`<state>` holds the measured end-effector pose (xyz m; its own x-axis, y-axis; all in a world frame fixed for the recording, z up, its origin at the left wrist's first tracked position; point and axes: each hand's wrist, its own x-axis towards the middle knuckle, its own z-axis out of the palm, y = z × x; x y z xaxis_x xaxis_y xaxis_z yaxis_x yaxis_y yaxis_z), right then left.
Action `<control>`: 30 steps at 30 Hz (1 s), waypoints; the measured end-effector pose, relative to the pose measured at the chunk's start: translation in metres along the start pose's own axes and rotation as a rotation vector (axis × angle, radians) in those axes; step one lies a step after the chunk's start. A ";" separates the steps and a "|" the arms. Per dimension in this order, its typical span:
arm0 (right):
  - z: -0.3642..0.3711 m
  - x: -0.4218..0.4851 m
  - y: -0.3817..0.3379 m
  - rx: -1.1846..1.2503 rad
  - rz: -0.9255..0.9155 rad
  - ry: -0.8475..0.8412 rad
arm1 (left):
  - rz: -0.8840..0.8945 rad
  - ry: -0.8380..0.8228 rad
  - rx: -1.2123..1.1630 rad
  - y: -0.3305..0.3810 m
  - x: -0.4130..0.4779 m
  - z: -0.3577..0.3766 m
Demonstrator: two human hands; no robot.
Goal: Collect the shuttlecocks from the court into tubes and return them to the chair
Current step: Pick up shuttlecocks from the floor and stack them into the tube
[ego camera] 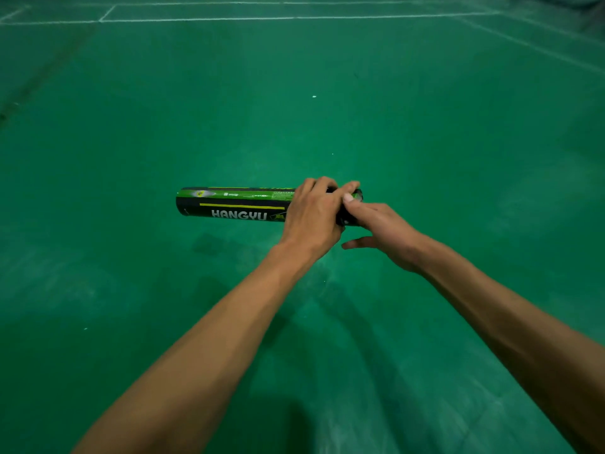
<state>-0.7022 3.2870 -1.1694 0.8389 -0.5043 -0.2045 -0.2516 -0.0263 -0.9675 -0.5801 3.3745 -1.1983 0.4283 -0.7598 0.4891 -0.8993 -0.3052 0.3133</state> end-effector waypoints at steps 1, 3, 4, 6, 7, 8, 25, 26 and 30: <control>0.004 0.002 -0.003 -0.019 0.007 0.007 | -0.006 0.003 -0.022 -0.003 0.001 -0.003; 0.013 0.005 -0.012 -0.034 0.002 0.042 | -0.025 0.020 -0.062 -0.009 0.004 -0.008; 0.019 0.007 -0.018 -0.028 -0.011 0.085 | -0.034 0.034 -0.078 -0.011 0.005 -0.010; 0.030 0.013 -0.030 0.041 -0.053 0.243 | -0.062 0.068 -0.095 -0.016 0.010 -0.012; 0.034 0.017 -0.033 0.089 -0.076 0.353 | -0.089 0.085 -0.095 -0.019 0.012 -0.012; 0.036 0.023 -0.035 0.114 -0.101 0.469 | -0.121 0.098 -0.090 -0.024 0.014 -0.013; 0.079 0.095 0.024 -0.653 0.158 0.174 | -0.297 0.059 0.000 -0.143 -0.050 -0.070; 0.082 0.100 0.027 -0.653 0.156 0.152 | -0.285 0.052 -0.002 -0.144 -0.052 -0.072; 0.088 0.124 0.034 -0.644 0.145 0.078 | -0.217 0.074 0.066 -0.147 -0.057 -0.069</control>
<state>-0.5641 3.2990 -1.2413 0.7435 -0.6021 -0.2910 -0.6179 -0.4521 -0.6433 -0.4663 3.5019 -1.2156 0.6155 -0.6287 0.4752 -0.7881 -0.4954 0.3654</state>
